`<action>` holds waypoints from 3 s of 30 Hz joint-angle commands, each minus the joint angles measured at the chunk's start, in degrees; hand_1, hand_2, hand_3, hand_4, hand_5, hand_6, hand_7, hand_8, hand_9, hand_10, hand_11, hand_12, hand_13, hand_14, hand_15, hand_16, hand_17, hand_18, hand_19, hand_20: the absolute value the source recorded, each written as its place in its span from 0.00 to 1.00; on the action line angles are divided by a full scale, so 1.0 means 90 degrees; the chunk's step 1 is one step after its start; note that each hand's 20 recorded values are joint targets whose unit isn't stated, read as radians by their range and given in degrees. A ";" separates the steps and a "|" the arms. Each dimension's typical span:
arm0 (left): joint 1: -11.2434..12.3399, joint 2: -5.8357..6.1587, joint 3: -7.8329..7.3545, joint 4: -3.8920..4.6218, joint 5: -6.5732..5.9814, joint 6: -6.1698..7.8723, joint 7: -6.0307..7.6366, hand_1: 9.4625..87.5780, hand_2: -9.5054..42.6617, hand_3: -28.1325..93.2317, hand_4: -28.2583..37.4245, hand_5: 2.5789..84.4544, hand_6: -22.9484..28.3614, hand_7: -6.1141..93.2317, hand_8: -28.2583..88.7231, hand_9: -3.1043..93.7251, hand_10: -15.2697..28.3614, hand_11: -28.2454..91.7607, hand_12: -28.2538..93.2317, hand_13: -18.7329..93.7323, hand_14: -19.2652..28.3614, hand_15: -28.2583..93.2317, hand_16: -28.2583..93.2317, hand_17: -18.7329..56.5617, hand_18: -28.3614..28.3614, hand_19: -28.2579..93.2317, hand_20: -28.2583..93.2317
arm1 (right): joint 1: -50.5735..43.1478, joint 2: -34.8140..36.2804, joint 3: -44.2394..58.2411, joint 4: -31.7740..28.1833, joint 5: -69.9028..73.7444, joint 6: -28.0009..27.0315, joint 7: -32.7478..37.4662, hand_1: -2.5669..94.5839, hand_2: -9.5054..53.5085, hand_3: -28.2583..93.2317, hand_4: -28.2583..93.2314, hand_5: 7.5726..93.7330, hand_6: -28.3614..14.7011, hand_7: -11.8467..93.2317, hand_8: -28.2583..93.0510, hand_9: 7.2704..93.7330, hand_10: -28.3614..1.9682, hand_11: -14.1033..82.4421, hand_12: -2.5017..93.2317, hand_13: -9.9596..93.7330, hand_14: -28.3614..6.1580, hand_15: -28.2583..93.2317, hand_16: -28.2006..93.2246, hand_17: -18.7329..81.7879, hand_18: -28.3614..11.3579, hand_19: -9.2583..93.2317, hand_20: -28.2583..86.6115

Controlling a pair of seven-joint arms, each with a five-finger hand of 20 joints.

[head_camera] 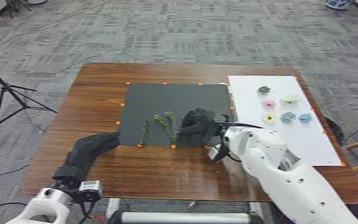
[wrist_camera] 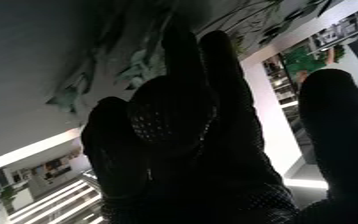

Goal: Arrange flowers

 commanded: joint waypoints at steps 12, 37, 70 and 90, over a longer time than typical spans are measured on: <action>0.0161 -0.0095 0.0103 0.0115 0.0023 -0.0116 -0.0222 0.16 0.23 0.78 0.04 0.55 0.53 0.20 0.19 0.50 0.68 0.40 0.36 0.48 0.77 0.36 0.27 0.26 0.74 0.33 0.36 | -0.0001 0.0322 0.0306 -0.0258 0.0828 -0.0106 -0.0005 0.21 0.28 0.78 0.16 0.66 0.58 0.29 0.20 0.73 0.49 0.25 0.17 0.96 0.66 0.72 0.50 0.79 0.27 1.00 0.79; 0.0291 -0.0143 0.0066 0.0064 0.0015 -0.0038 -0.0195 0.16 0.23 0.78 0.04 0.55 0.53 0.21 0.19 0.50 0.68 0.40 0.36 0.48 0.77 0.36 0.27 0.25 0.74 0.33 0.36 | -0.0197 0.2343 0.1292 0.0375 0.0169 0.2384 0.0058 0.38 0.00 0.79 0.12 0.56 0.64 0.37 0.18 0.68 0.52 0.31 0.26 0.88 0.67 0.75 0.52 0.72 0.32 1.00 0.75; 0.0118 0.0266 0.0756 0.0193 -0.0382 0.2959 0.1868 0.25 0.15 0.79 0.09 0.55 0.52 0.24 0.17 0.51 0.67 0.42 0.35 0.48 0.72 0.35 0.26 0.31 0.67 0.31 0.35 | -0.0642 0.2817 0.0727 0.0786 -0.0096 0.2617 -0.0060 0.67 0.00 0.73 0.07 0.62 0.73 0.57 0.37 0.83 0.70 0.35 0.60 0.91 0.78 0.81 0.52 0.78 0.38 1.00 0.82; 0.0152 0.0406 0.0603 0.0284 -0.1002 0.4160 0.2654 0.21 0.16 0.82 0.06 0.57 0.51 0.27 0.16 0.53 0.67 0.43 0.35 0.48 0.70 0.34 0.26 0.32 0.66 0.30 0.36 | 0.1260 0.1722 -0.1053 -0.0490 0.0882 0.2474 -0.0549 0.66 0.00 0.74 0.07 0.65 0.73 0.55 0.37 0.86 0.73 0.32 0.58 0.92 0.81 0.81 0.53 0.79 0.41 1.00 0.83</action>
